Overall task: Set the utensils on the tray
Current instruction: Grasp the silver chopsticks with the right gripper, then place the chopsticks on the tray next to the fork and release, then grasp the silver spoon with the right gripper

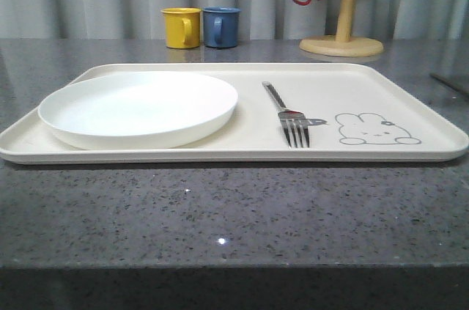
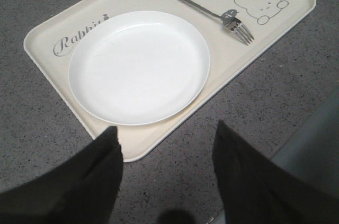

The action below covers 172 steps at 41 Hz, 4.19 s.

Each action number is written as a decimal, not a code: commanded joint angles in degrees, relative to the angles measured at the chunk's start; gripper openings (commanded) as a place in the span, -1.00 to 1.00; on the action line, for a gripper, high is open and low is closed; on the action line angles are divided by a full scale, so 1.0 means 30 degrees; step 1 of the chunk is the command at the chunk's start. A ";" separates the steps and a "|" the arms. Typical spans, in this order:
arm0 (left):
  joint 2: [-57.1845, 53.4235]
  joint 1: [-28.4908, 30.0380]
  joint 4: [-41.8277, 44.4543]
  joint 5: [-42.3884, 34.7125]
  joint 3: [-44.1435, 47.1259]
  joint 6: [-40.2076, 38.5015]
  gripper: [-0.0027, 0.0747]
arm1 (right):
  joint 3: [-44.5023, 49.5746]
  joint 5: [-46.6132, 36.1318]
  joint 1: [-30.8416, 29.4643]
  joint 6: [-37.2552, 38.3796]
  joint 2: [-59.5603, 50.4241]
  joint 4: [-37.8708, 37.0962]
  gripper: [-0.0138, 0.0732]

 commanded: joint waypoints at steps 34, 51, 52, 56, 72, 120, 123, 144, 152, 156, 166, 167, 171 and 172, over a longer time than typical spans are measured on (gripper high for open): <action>-0.0067 -0.0179 -0.0094 -0.1404 -0.0484 -0.0156 0.04 | 0.0575 -0.0010 -0.0965 -0.1113 0.2418 0.0842 -0.09; -0.0067 -0.0179 -0.0094 -0.1404 -0.0484 -0.0156 0.04 | 0.0371 0.0448 -0.0944 -0.1113 0.2502 0.0842 -0.64; -0.0067 -0.0179 -0.0094 -0.1404 -0.0484 -0.0156 0.04 | 0.0271 0.0571 -0.0907 -0.1113 0.2385 0.0842 -0.65; -0.0067 -0.0179 -0.0094 -0.1404 -0.0484 -0.0156 0.04 | -0.0192 0.1282 -0.0412 -0.1113 0.1741 0.0979 -0.65; -0.0067 -0.0179 -0.0094 -0.1436 -0.0484 -0.0156 0.04 | -0.1134 0.1732 0.4192 0.0376 0.0053 0.4861 -0.65; -0.0067 -0.0179 -0.0094 -0.1436 -0.0484 -0.0156 0.04 | -0.1110 0.1137 0.6305 0.1606 0.0425 0.3357 -0.12; -0.0067 -0.0179 -0.0094 -0.1436 -0.0484 -0.0156 0.04 | -0.1092 0.1346 0.6270 0.1586 -0.0453 0.2010 -0.12; -0.0067 -0.0179 -0.0094 -0.1436 -0.0484 -0.0156 0.04 | -0.0906 0.1649 -0.1352 -0.1598 -0.1532 -0.0529 -0.12; -0.0067 -0.0179 -0.0094 -0.1436 -0.0484 -0.0156 0.04 | -0.0906 0.1332 -0.3811 -0.3013 -0.0908 0.0074 -0.12; -0.0067 -0.0179 -0.0094 -0.1436 -0.0484 -0.0156 0.04 | -0.0906 0.1162 -0.4316 -0.3567 -0.0322 0.0505 -0.12; -0.0067 -0.0179 -0.0094 -0.1436 -0.0484 -0.0156 0.04 | -0.0906 0.0846 -0.4410 -0.3881 0.1096 0.1035 -0.12; -0.0067 -0.0179 -0.0094 -0.1436 -0.0484 -0.0156 0.04 | -0.0906 0.0841 -0.4410 -0.3881 0.1220 0.1153 -0.12; -0.0067 -0.0179 -0.0094 -0.1436 -0.0484 -0.0156 0.04 | -0.0906 0.0824 -0.4410 -0.4072 0.1828 0.1641 -0.12; -0.0067 -0.0179 -0.0094 -0.1436 -0.0484 -0.0156 0.04 | -0.0906 0.0824 -0.4410 -0.4182 0.1984 0.1803 -0.12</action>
